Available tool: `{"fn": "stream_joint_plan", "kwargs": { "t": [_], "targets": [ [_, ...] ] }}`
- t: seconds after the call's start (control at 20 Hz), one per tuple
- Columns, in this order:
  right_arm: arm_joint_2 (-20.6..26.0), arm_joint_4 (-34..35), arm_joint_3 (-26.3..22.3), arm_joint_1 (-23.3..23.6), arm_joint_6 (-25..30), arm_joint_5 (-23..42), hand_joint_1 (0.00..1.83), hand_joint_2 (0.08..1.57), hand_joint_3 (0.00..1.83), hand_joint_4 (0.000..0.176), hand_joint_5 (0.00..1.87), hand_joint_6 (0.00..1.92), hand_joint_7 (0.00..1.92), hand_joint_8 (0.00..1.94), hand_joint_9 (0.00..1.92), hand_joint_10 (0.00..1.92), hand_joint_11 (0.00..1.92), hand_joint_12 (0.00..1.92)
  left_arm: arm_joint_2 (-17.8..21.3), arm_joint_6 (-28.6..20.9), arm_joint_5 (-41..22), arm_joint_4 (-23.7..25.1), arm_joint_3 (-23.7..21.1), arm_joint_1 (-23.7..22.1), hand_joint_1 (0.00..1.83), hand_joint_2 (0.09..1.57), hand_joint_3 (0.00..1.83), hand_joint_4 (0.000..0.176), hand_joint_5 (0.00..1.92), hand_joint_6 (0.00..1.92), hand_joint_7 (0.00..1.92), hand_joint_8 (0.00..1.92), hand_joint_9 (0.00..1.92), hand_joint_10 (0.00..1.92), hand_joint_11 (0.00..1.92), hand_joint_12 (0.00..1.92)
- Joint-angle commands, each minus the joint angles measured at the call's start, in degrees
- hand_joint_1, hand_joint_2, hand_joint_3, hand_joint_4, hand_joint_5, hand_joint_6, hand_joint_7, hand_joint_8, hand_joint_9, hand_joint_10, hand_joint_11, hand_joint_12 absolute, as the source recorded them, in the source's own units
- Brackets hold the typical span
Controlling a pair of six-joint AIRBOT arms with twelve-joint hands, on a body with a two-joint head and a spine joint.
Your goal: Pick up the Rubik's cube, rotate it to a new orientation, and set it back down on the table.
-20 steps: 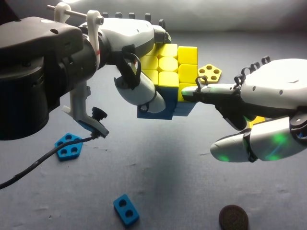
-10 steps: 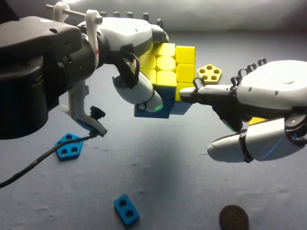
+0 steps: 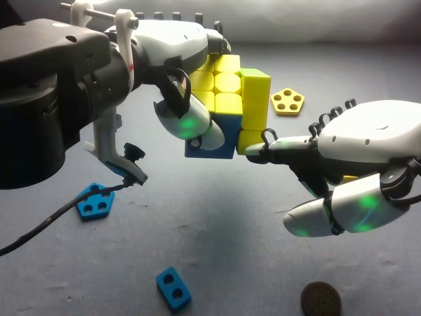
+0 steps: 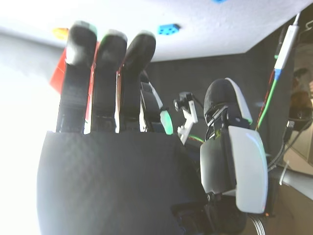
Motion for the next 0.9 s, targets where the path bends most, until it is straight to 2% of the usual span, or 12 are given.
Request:
{"fn": "stream_joint_plan", "kwargs": {
  "t": [0.0,0.25,0.3,0.85],
  "targets": [
    [0.0,0.4,0.3,0.5,0.1,5.8,0.20,1.21,0.00,0.000,0.11,0.01,0.63,1.49,0.55,1.81,0.47,1.92,0.5,-0.7,0.7,3.0,0.0,-1.1,1.01,1.41,0.00,0.014,0.49,1.70,0.48,1.85,0.36,1.92,0.38,1.92],
    [0.0,0.5,0.7,1.1,0.1,8.5,0.20,1.20,0.00,0.000,0.10,0.01,0.59,1.54,0.53,1.83,0.48,1.92,0.5,-0.8,0.6,3.0,0.0,-1.1,1.03,1.40,0.00,0.015,0.52,1.67,0.48,1.83,0.36,1.92,0.39,1.92],
    [0.0,0.5,0.9,1.2,0.1,8.7,0.20,1.20,0.00,0.000,0.11,0.00,0.59,1.55,0.52,1.84,0.45,1.92,0.5,-0.8,0.6,3.0,0.0,-1.1,1.04,1.40,0.00,0.000,0.53,1.63,0.49,1.85,0.35,1.92,0.37,1.92],
    [-1.6,0.5,3.5,1.1,-0.1,8.4,0.20,1.21,0.00,0.000,0.11,0.01,0.61,1.54,0.56,1.82,0.52,1.92,0.5,-0.8,0.6,3.0,0.0,-1.1,1.03,1.40,0.00,0.003,0.53,1.65,0.47,1.86,0.36,1.92,0.39,1.92]
  ]
}}
